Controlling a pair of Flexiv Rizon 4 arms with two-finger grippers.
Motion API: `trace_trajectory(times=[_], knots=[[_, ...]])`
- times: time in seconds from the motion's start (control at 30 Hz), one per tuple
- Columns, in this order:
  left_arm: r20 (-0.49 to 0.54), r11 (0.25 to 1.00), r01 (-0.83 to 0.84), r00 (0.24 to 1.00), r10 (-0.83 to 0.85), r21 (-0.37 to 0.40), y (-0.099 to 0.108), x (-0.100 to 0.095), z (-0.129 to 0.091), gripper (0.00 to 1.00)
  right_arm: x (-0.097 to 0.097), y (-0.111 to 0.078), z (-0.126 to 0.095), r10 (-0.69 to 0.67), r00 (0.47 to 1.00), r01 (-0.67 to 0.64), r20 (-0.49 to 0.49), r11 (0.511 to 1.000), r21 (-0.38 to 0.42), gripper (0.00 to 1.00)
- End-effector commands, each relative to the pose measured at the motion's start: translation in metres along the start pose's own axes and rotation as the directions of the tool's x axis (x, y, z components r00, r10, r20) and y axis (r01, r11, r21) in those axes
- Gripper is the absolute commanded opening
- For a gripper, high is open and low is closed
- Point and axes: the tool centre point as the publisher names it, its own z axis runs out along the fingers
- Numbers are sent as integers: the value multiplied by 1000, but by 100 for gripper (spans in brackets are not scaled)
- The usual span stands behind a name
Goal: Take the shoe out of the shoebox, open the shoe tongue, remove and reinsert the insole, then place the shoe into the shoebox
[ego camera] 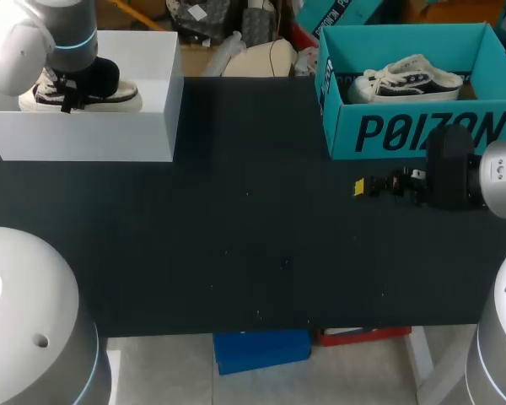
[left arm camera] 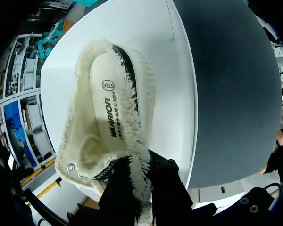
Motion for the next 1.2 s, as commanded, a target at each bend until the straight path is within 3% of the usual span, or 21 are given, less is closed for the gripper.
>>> trace_trajectory(times=[0.03,0.2,0.43,0.5,0.6,0.73,0.93,1.2], knots=[[-17,1000,1,1000,-1,-6,-2,-4,16,0,0,0,0,1,1000,-1,-1,1000,1,100],[-68,1000,-3,998,2,-12,-5,4,32,0,0,0,0,1,1000,-1,-1,1000,1,100],[-84,1000,-12,996,10,-15,-7,5,36,0,0,0,0,1,1000,-1,-1,1000,1,100],[-83,1000,-9,997,8,-15,-6,3,35,22,0,0,0,1,1000,-1,-1,1000,1,100],[-76,1000,0,997,-1,-20,-3,-1,30,29,0,0,0,1,1000,-1,-1,1000,1,100],[-68,1000,9,998,-10,-24,1,-7,17,30,0,0,0,1,1000,-1,-1,1000,1,100],[-80,998,41,996,-44,-36,6,-15,-9,16,0,0,0,1,1000,-1,-1,1000,1,100],[-93,991,112,989,-118,-70,3,-22,-60,22,0,0,0,1,1000,-1,-1,1000,1,100]])
